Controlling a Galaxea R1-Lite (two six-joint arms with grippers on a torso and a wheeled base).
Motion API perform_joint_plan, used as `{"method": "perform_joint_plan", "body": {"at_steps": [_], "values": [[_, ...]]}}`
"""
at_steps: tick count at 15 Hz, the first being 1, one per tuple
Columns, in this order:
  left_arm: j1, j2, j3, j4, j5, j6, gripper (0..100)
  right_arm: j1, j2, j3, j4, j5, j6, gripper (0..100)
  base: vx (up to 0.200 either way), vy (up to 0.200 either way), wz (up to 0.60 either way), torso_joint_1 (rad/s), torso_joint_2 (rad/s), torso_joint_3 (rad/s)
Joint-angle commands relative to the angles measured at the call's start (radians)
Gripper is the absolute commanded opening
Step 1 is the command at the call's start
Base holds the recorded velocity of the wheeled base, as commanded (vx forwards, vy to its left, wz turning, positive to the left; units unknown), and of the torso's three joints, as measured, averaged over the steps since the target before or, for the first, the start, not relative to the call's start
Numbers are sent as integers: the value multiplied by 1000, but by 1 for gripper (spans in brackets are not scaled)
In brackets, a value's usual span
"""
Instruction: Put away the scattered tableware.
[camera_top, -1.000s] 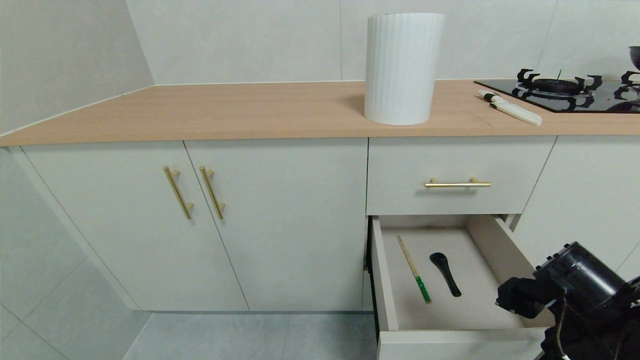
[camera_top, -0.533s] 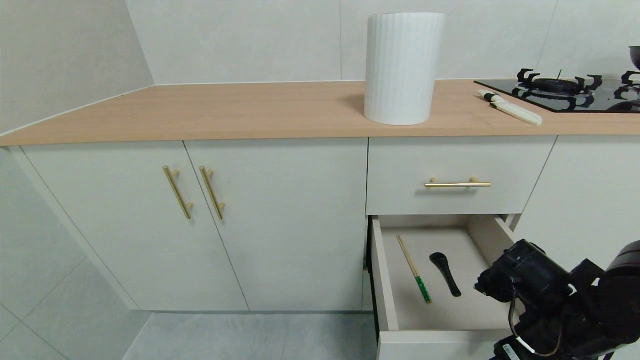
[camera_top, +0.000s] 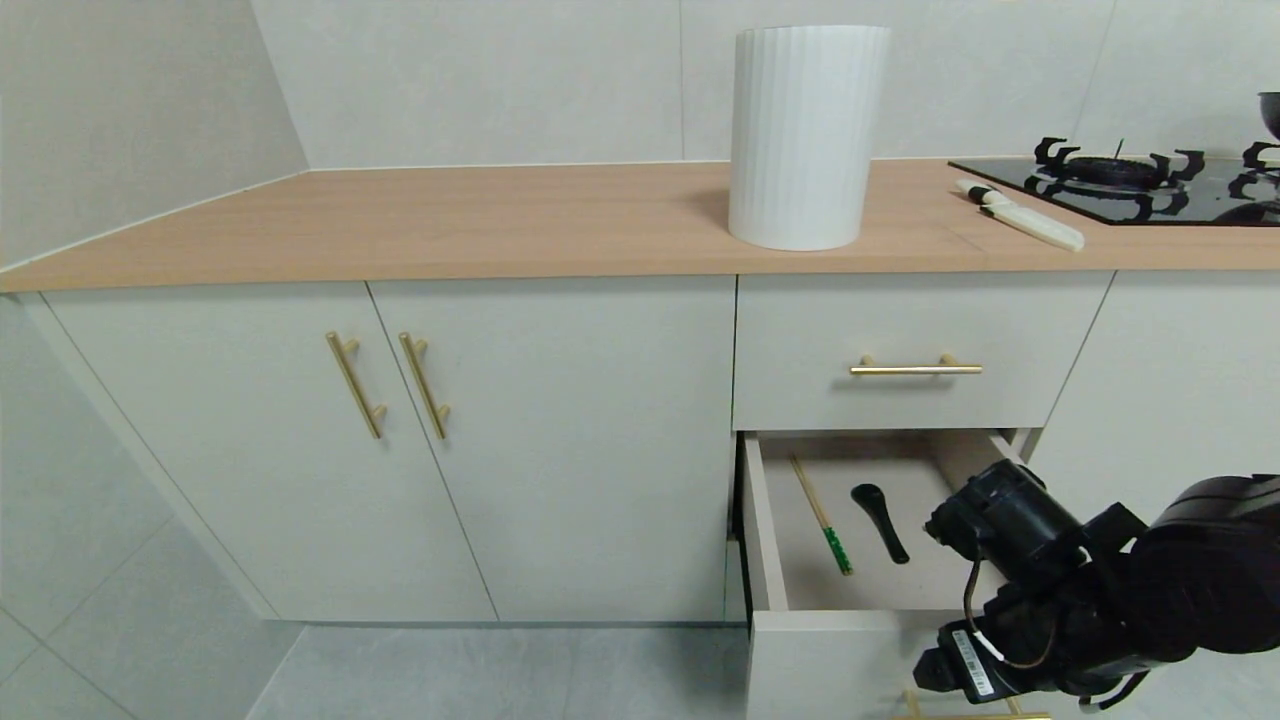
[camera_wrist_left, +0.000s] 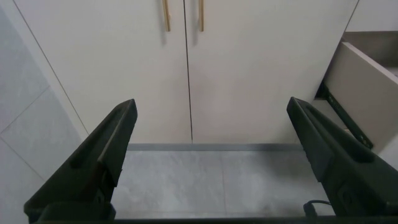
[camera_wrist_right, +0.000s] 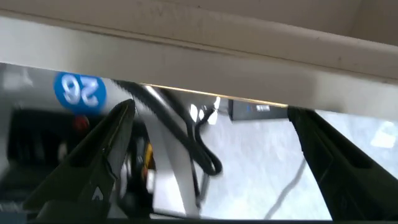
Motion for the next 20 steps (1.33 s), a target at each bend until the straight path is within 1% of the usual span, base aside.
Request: {"method": "perform_joint_plan", "body": {"at_steps": [1,4,5,8,10,12,14,15,18,20], "values": [[0,0,0,0,0,0,100,-3,33,0,-27,-14,14,100,0,0,0,0,0,0],[0,0,0,0,0,0,100,-36,77,3,-132,-88,32,100,0,0,0,0,0,0],[0,0,0,0,0,0,100,-52,83,3,-177,-94,32,100,0,0,0,0,0,0],[0,0,0,0,0,0,100,-81,94,3,-286,-95,31,100,0,0,0,0,0,0],[0,0,0,0,0,0,100,-95,99,2,-335,-95,31,100,0,0,0,0,0,0],[0,0,0,0,0,0,100,-110,131,-9,-427,-97,16,100,0,0,0,0,0,0],[0,0,0,0,0,0,100,-111,165,-27,-484,-97,9,100,0,0,0,0,0,0],[0,0,0,0,0,0,100,-111,189,-32,-533,-98,9,100,0,0,0,0,0,0],[0,0,0,0,0,0,100,-124,237,-27,-634,-105,9,100,0,0,0,0,0,0],[0,0,0,0,0,0,100,-125,257,-24,-677,-115,9,100,0,0,0,0,0,0]]}}
